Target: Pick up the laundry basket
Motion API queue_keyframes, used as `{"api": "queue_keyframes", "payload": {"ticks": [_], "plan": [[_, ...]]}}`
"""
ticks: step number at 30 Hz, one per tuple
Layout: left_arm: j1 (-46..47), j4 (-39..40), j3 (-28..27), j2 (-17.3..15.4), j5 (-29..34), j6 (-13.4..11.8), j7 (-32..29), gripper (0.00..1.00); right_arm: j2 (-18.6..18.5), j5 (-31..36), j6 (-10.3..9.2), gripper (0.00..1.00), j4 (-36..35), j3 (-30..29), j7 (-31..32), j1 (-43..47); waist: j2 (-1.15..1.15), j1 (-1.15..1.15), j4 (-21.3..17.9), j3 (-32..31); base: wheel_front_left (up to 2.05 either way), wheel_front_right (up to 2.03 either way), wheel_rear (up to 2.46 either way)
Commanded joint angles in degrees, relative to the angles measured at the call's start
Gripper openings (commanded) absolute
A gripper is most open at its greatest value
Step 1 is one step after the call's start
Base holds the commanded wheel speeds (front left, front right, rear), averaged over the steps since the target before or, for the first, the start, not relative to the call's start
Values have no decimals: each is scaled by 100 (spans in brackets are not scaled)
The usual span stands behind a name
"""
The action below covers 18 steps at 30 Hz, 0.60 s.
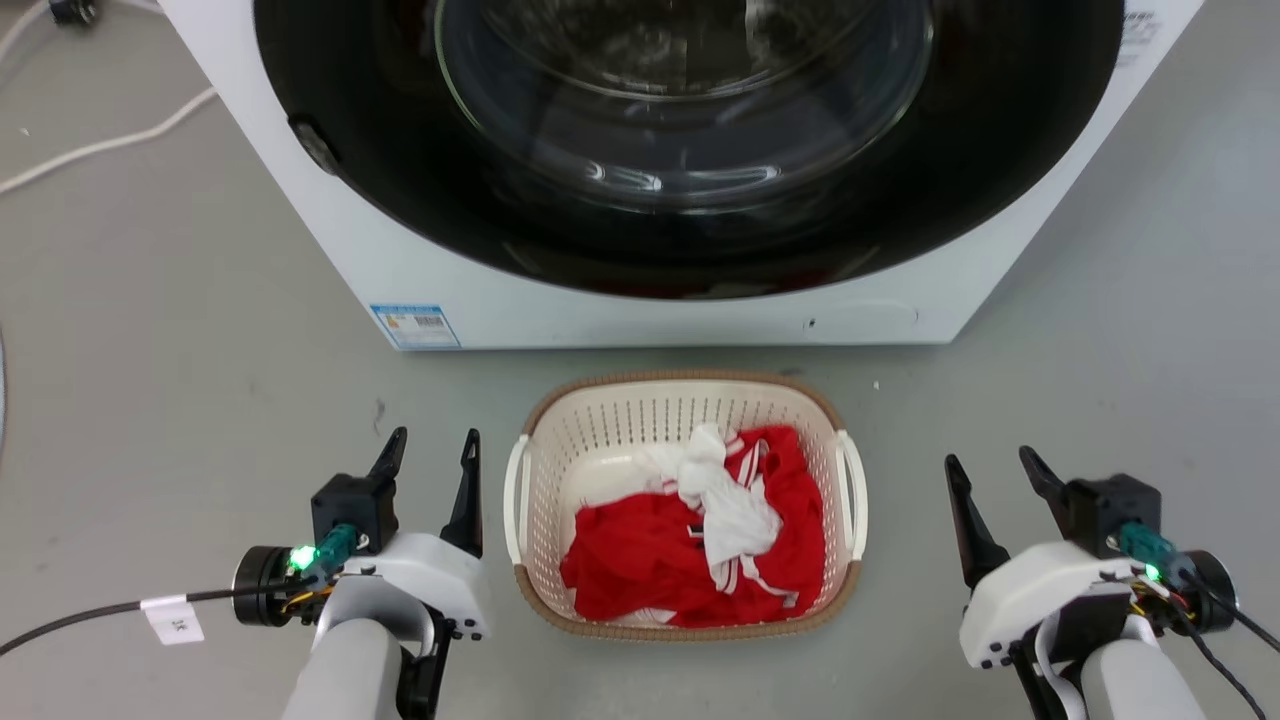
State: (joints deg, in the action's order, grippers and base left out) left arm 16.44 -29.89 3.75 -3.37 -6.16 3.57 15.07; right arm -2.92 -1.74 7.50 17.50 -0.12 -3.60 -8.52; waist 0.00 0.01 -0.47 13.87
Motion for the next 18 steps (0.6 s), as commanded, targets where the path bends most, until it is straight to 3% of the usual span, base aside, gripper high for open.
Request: {"api": "queue_keyframes", "payload": {"ticks": [1, 7, 18], "plan": [[208, -219, -9, -46, -69, 49, 15, 100, 7, -80, -2, 100, 130, 41, 69, -202, 0, -1, -62, 429, 0, 0, 0], [953, -1396, 18, -152, -310, 249, -207, 100, 6, -281, -3, 100, 893, 168, 293, -817, 0, -1, -126, 1024, 0, 0, 0], [2356, -2808, 561, -337, -1149, 391, -1384, 100, 6, -699, -3, 100, 2451, 689, 938, -2263, 0, -1, -214, 2099, 0, 0, 0]]}}
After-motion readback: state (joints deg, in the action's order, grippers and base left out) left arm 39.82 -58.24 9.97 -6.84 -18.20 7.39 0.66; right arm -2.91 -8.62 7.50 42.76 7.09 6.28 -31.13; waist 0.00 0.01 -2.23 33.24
